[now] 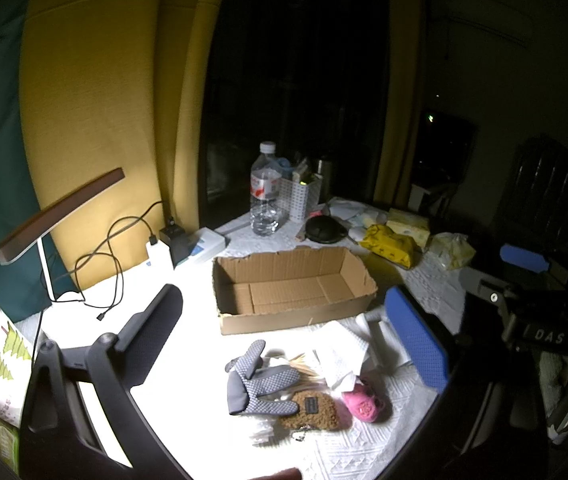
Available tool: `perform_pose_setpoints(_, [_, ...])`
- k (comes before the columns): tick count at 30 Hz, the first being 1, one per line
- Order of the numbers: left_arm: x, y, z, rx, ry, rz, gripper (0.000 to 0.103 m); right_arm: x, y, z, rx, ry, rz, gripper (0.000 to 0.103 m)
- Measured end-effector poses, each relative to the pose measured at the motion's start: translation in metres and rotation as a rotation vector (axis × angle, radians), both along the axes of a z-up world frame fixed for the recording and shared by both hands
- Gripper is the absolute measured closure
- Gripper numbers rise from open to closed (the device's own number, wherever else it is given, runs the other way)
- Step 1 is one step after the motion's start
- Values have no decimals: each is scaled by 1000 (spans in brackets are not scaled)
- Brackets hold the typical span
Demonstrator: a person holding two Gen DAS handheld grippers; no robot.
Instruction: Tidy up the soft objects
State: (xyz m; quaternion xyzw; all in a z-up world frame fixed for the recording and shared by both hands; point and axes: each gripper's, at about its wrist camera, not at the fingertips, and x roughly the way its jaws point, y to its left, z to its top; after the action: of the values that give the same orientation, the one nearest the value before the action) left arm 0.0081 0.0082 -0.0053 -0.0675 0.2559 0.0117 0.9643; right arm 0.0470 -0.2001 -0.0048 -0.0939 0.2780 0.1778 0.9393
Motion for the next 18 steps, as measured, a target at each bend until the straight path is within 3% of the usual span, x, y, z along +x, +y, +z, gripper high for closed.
perform_pose_setpoints(18, [0, 0, 0, -1, -2, 0, 1, 0, 1, 0, 0, 0, 0, 14])
